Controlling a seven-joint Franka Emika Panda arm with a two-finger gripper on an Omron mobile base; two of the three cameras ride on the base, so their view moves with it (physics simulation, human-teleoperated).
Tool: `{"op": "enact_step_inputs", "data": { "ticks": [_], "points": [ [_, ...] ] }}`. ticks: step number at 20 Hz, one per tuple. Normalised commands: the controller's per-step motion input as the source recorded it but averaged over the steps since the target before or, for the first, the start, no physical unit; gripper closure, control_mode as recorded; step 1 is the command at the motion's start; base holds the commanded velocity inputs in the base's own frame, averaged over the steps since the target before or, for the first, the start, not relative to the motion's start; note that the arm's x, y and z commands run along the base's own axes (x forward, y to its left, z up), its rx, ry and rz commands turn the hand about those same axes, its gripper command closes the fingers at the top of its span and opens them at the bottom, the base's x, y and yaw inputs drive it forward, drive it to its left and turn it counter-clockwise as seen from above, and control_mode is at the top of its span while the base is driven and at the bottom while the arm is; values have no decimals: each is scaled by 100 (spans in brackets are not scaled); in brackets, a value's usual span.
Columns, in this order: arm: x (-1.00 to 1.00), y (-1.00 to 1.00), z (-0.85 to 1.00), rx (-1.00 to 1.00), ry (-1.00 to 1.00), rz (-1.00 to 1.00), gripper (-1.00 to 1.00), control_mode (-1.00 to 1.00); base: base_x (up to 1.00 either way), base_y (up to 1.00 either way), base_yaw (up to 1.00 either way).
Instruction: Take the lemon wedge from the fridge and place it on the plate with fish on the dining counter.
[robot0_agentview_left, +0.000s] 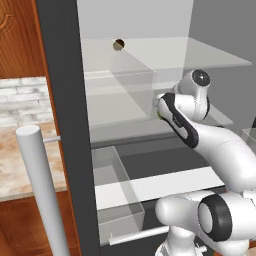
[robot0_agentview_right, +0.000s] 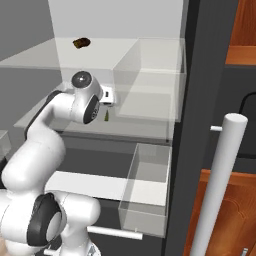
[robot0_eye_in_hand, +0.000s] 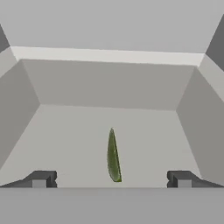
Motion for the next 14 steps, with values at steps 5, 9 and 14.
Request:
{"op": "enact_step_inputs", "data": {
  "ticks": [5,9,14],
  "points": [
    [51,0,-57,0,7,-6,-100,-100,0,0,0],
    [48,0,-27,0,1,-10,-100,-100,0,0,0],
    [42,0,-9,1,0,-12,-100,-100,0,0,0]
  ]
}}
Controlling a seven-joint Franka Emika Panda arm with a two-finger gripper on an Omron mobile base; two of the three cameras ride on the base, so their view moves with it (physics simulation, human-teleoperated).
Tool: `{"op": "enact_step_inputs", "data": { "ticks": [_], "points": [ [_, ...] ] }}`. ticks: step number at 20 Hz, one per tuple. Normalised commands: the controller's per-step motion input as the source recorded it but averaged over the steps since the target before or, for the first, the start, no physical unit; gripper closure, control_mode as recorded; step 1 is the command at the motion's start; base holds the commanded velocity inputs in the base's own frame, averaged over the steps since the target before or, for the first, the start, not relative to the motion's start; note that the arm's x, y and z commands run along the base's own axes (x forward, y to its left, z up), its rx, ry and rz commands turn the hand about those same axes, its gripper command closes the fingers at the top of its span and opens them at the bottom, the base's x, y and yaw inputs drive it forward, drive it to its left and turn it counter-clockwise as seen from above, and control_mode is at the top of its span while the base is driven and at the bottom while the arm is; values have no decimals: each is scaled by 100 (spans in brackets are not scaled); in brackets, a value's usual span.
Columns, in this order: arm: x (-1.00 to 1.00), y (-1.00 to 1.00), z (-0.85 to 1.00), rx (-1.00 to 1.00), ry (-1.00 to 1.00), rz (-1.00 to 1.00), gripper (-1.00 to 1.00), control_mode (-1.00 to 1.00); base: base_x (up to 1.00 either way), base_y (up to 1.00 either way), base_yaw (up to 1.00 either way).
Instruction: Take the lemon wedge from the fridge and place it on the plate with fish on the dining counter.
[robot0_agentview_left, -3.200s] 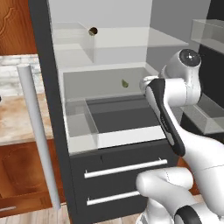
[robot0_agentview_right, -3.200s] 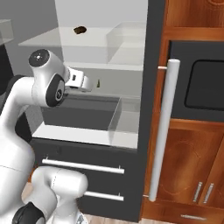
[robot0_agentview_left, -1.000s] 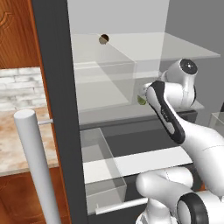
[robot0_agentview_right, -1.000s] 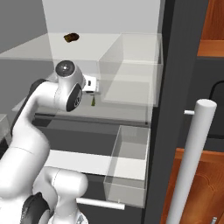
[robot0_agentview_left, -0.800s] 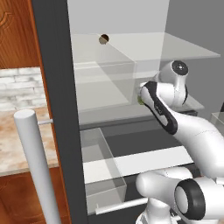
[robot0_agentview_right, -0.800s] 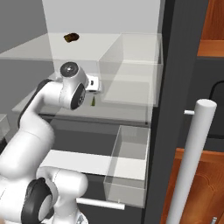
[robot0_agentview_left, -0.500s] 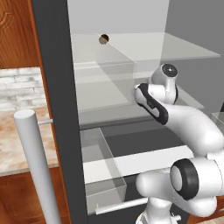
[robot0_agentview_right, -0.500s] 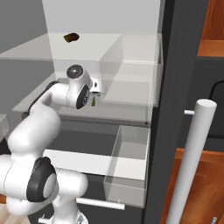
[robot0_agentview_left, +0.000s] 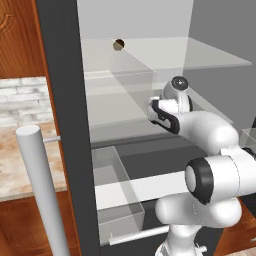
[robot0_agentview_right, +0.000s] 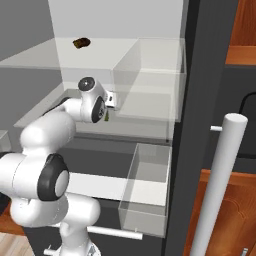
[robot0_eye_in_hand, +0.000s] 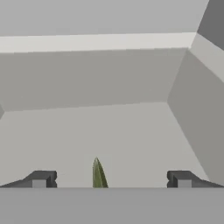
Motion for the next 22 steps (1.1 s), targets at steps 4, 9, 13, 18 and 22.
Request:
{"op": "enact_step_inputs", "data": {
  "ticks": [4,9,13,18,22],
  "points": [
    [-15,0,-31,0,11,0,-100,-100,0,0,0],
    [-15,0,-12,0,5,0,-100,-100,0,0,0],
    [8,0,-18,0,6,0,-100,-100,0,0,0],
    [32,0,-34,0,9,0,-100,-100,0,0,0],
    [29,0,-38,0,9,0,100,-100,0,0,0]
  ]
}}
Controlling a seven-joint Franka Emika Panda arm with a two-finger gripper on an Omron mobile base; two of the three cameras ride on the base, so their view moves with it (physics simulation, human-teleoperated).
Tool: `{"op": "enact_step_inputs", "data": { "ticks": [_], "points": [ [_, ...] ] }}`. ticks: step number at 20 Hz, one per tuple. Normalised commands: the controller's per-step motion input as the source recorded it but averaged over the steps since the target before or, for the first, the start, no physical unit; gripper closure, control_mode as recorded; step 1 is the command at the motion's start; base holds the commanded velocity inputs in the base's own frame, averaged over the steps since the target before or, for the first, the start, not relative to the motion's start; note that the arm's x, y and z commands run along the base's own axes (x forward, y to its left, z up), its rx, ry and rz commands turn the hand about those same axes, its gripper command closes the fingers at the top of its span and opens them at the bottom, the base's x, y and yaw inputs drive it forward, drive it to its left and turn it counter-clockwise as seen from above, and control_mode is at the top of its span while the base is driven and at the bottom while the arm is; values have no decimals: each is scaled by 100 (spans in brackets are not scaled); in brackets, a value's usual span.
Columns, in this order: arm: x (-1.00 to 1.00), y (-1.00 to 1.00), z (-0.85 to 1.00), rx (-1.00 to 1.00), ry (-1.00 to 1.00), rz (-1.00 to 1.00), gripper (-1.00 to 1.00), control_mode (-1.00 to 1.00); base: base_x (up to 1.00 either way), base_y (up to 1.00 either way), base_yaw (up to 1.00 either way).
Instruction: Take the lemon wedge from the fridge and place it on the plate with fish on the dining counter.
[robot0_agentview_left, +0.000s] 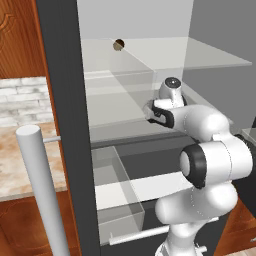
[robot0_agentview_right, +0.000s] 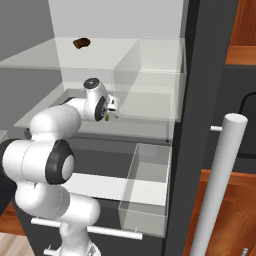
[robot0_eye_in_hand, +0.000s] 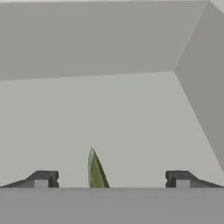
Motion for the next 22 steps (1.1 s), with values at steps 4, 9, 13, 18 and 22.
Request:
{"op": "enact_step_inputs", "data": {
  "ticks": [4,9,13,18,22],
  "points": [
    [17,4,-25,0,3,0,100,-100,0,0,0],
    [0,0,0,0,-1,0,100,-100,0,0,0],
    [-48,0,0,0,0,0,100,-100,0,0,0],
    [-98,0,56,0,-7,0,100,-100,0,0,0],
    [-100,0,99,1,-26,0,100,-100,0,0,0]
  ]
}}
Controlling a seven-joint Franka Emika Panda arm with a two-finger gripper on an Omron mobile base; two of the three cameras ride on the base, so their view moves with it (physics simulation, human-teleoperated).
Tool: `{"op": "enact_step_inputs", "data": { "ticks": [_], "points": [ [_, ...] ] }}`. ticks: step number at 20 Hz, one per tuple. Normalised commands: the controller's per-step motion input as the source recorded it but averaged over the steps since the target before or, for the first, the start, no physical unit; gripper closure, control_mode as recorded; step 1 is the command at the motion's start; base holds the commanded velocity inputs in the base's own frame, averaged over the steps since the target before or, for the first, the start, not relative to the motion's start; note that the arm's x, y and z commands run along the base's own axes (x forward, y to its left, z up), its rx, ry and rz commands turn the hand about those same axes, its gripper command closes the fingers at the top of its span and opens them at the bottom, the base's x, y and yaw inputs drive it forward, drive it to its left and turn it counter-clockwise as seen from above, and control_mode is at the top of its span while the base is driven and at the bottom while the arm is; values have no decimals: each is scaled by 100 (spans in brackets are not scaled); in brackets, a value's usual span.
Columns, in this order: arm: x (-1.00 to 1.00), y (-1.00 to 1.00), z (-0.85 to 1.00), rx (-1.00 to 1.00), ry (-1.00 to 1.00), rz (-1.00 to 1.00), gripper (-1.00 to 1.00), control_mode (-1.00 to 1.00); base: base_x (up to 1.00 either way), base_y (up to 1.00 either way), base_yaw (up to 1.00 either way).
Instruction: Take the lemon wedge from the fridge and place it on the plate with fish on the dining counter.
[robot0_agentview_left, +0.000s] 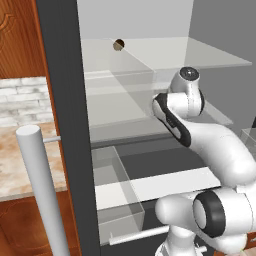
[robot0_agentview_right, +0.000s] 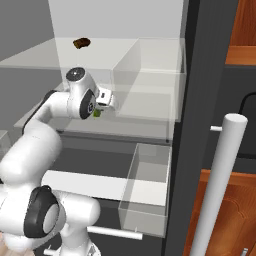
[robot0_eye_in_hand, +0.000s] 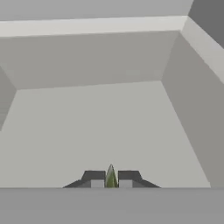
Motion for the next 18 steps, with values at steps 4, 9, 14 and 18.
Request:
{"op": "enact_step_inputs", "data": {
  "ticks": [4,9,14,18],
  "points": [
    [-100,0,78,1,-21,0,100,-100,0,0,0],
    [-100,0,42,0,-24,0,100,-100,0,0,0],
    [-44,0,3,0,-5,0,100,-100,0,0,0],
    [-25,-7,-2,0,0,0,100,100,-75,-44,7]
  ]
}}
